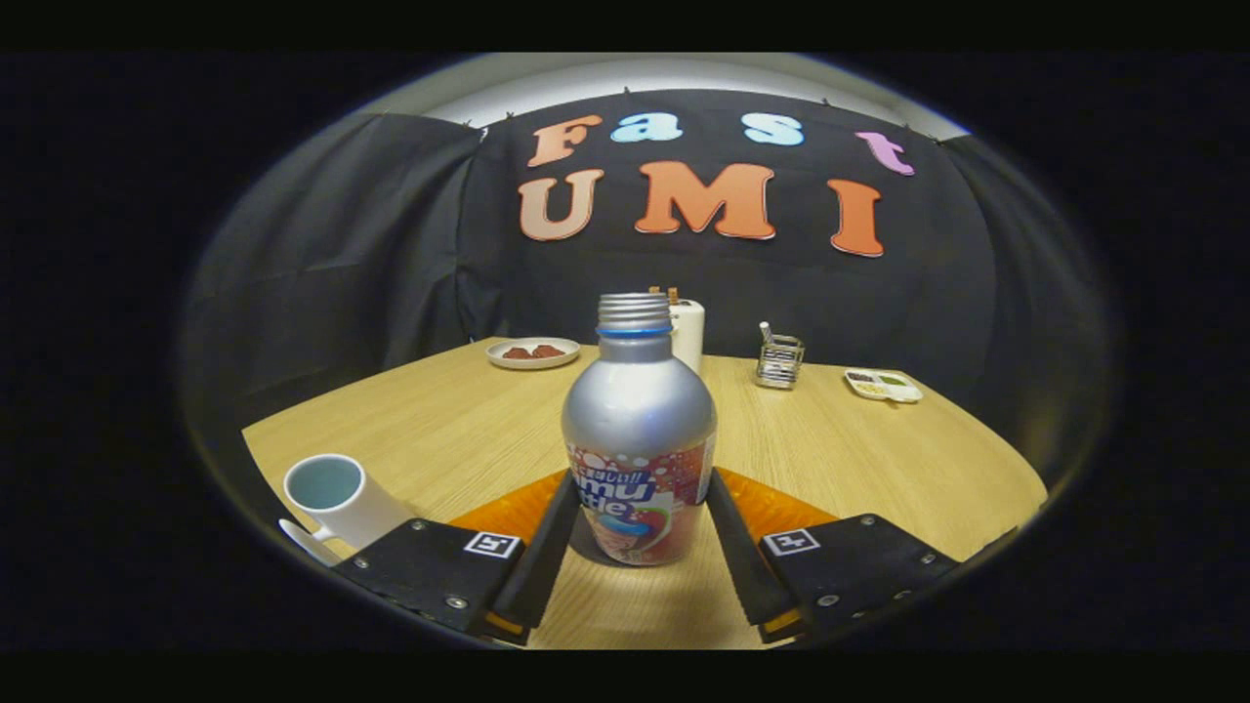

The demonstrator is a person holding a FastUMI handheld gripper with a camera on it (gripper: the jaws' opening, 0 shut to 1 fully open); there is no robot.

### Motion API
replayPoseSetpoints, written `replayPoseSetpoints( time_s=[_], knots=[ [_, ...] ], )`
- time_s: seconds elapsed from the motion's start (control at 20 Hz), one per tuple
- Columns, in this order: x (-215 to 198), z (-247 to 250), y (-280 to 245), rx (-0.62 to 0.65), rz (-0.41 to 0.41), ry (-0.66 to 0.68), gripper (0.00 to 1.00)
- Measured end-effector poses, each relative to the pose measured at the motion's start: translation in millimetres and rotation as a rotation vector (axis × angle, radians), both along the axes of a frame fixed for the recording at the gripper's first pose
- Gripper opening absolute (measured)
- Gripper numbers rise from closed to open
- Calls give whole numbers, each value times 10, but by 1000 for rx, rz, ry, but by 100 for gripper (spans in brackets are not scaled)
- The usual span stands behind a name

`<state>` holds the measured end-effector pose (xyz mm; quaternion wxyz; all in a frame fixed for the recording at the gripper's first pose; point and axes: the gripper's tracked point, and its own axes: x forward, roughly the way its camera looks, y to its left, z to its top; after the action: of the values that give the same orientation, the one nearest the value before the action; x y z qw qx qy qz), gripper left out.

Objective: Take the bottle from table, then pour the juice into the cup, finally place the bottle on the coaster

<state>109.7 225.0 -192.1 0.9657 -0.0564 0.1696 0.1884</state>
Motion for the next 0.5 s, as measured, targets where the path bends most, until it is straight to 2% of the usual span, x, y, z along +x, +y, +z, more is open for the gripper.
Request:
replayPoseSetpoints(
  time_s=[0.15,0.5],
  knots=[
    [188,-59,67,5,-4,-5,75],
    [231,-164,118,25,3,20,75]
  ],
)
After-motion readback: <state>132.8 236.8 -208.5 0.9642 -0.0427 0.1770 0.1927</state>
